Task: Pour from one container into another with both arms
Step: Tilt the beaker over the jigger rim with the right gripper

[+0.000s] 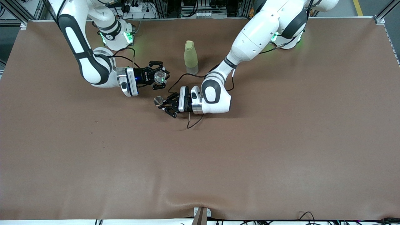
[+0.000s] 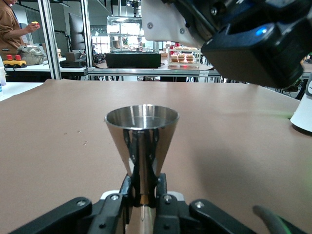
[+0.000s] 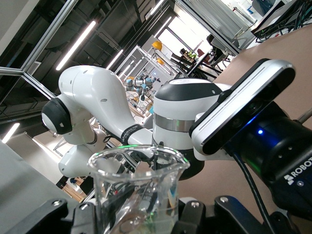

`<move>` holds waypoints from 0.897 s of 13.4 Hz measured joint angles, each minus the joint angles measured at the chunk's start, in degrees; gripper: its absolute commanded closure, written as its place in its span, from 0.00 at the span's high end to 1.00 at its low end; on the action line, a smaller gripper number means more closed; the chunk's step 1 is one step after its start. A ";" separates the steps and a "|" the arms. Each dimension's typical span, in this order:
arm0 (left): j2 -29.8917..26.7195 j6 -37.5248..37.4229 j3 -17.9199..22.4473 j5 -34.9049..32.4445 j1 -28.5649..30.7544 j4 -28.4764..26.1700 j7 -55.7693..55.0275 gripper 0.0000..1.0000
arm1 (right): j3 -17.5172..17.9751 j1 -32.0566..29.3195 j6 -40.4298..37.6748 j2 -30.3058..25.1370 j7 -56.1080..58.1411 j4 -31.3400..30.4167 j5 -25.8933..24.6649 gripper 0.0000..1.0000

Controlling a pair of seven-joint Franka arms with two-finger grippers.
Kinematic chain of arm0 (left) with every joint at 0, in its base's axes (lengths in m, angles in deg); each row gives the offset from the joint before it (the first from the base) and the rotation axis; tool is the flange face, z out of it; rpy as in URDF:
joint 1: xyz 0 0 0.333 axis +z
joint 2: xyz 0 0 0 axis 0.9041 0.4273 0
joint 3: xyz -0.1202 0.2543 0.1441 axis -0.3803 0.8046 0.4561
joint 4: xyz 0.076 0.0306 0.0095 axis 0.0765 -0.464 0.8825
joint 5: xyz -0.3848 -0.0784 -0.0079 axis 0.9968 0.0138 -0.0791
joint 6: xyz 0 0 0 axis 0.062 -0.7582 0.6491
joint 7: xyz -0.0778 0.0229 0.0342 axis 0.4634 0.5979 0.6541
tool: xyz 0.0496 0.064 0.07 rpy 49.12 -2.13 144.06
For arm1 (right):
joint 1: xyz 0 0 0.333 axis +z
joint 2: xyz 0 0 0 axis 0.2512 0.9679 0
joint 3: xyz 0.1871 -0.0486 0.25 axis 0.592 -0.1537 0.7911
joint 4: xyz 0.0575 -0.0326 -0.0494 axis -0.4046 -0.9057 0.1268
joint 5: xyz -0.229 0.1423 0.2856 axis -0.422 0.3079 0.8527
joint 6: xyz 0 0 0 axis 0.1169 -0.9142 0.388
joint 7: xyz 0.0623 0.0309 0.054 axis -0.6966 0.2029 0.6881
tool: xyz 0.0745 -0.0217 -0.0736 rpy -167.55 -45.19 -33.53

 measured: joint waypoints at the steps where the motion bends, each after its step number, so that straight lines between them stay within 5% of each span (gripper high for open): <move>1: 0.00 0.00 0.00 0.00 0.00 0.00 0.00 0.00 | 0.00 0.00 0.00 0.00 -0.61 0.00 0.01 0.00; 12: 0.00 0.00 0.00 0.00 0.05 -0.03 0.00 0.00 | -0.24 -0.62 0.12 -0.06 -6.20 0.02 0.29 0.00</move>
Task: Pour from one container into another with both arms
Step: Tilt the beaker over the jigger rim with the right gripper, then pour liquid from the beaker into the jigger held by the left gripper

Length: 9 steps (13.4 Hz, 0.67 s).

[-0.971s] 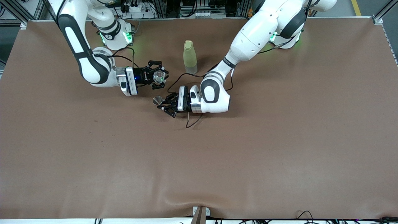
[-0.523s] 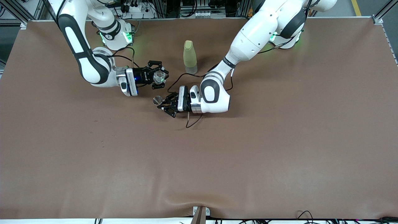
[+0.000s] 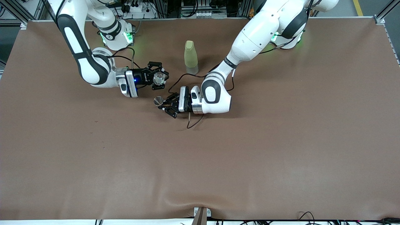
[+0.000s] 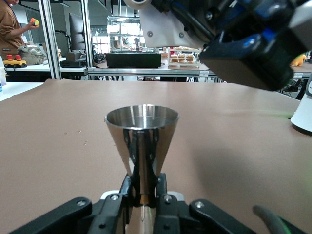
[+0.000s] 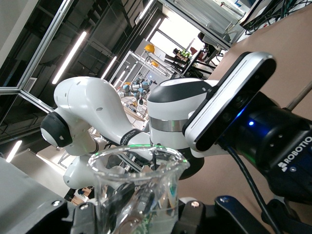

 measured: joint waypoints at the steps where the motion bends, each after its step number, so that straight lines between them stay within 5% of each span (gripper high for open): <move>1: 0.00 0.00 0.00 0.00 0.03 -0.02 0.00 0.00 | -0.02 -0.29 0.01 -0.01 -0.13 0.00 0.01 0.00; 9: 0.00 0.00 0.00 0.00 0.07 -0.18 0.00 0.00 | -0.04 -0.64 -0.02 -0.04 -2.91 0.01 0.02 0.00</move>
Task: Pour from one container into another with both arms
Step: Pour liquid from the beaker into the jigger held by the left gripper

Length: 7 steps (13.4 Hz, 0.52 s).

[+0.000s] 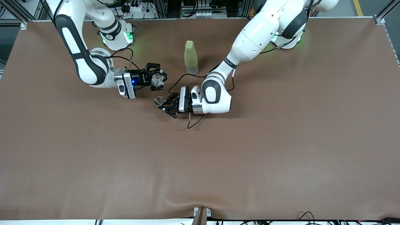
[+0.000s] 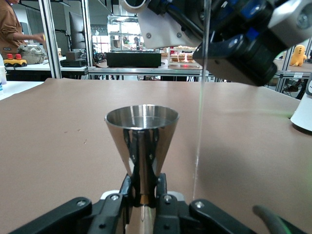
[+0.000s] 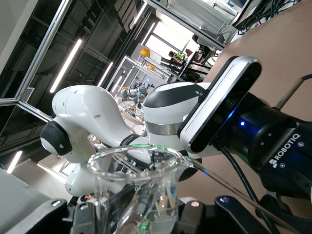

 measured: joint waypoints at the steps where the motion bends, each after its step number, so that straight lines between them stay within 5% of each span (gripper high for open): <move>1: -0.01 0.00 0.00 0.00 0.00 -0.09 0.00 0.00 | 0.00 0.00 0.01 0.00 -0.40 0.00 0.02 0.00; 7: 0.01 -0.02 -0.63 0.00 -0.14 -2.60 0.00 0.00 | 0.00 -0.01 0.02 -0.16 -8.67 0.42 2.92 0.00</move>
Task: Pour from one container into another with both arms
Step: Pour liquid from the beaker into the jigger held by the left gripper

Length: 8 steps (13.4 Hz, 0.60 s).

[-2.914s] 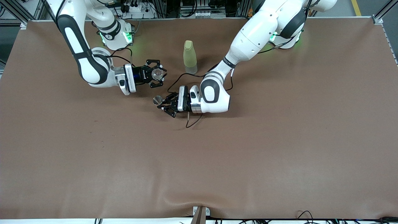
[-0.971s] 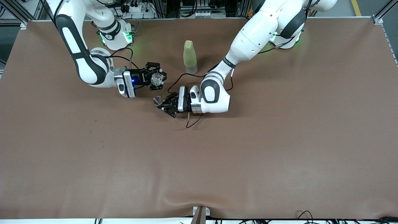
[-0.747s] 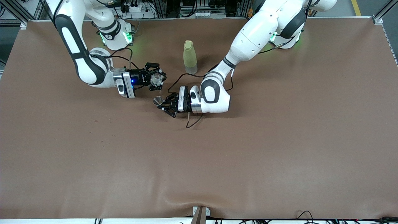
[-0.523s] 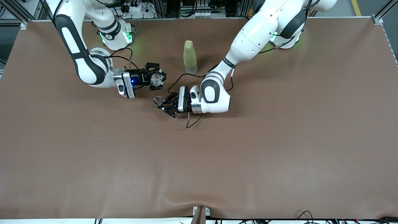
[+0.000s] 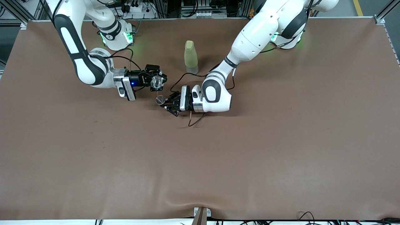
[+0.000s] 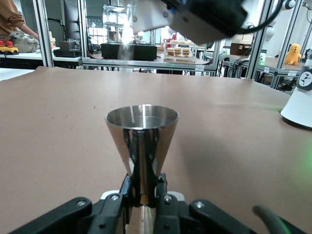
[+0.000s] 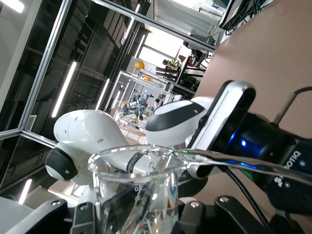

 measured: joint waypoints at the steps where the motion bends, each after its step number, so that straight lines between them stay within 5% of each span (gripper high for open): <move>1: 0.00 0.00 -0.12 0.00 -0.01 -0.04 0.00 0.00 | 0.00 0.00 0.00 -0.04 -0.29 0.03 0.09 0.00; 8: -0.02 0.00 -0.18 0.01 0.24 0.02 0.00 0.00 | 0.01 0.00 0.01 -0.07 -0.50 -0.07 0.11 0.00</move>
